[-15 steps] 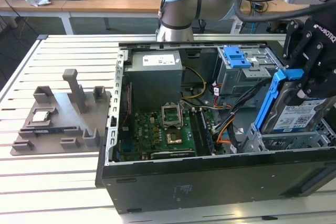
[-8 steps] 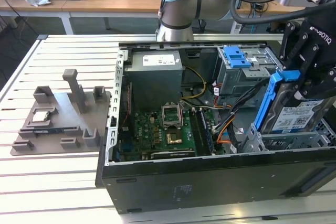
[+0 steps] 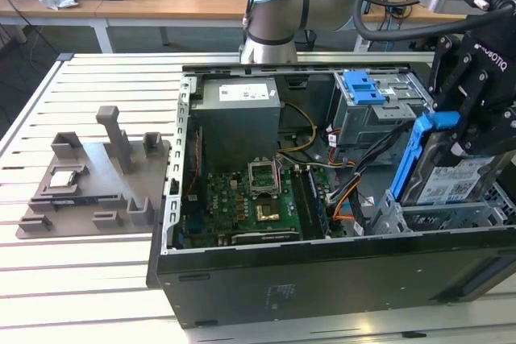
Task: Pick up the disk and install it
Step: 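Insert the disk into the insertion slot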
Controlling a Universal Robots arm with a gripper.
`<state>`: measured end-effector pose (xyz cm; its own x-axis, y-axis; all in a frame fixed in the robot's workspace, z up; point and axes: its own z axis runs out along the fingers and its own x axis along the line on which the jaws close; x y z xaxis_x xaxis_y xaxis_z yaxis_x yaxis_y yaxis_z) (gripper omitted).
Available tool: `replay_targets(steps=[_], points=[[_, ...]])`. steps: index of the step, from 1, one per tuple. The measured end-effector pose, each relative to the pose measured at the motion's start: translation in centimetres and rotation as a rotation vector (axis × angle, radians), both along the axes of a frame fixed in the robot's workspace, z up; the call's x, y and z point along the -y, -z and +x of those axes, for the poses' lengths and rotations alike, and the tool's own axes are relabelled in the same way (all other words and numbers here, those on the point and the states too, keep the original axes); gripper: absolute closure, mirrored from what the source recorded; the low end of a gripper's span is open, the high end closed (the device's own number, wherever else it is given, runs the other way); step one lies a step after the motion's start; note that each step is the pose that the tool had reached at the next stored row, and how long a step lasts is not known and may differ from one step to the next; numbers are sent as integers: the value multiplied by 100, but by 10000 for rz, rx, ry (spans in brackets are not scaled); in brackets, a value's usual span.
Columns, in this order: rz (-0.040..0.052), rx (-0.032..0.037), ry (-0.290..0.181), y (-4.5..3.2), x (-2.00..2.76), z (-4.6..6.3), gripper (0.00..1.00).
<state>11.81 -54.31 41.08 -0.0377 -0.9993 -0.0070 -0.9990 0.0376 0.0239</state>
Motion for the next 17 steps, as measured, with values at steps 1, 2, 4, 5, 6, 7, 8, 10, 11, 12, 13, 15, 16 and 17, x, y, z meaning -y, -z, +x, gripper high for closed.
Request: replay_targets(steps=[1,2,4,5,6,7,8,10,11,12,13,15,16,17], points=[[-3,1,-1,0,0,0,56],[-7,0,0,0,0,0,56],[-17,0,-1,0,0,0,76],[-19,0,-1,0,0,0,83],[-20,0,0,0,0,0,89],[-23,0,-1,0,0,0,89],[-24,0,0,0,0,0,89],[-28,0,0,0,0,0,89],[-28,0,-1,0,0,1,89],[-27,0,-3,1,-4,14,89],[-26,-5,-2,3,-10,35,89],[-28,-24,0,9,-52,161,89],[-27,-54,0,29,-83,271,89],[-29,-83,-1,58,-103,353,89]])
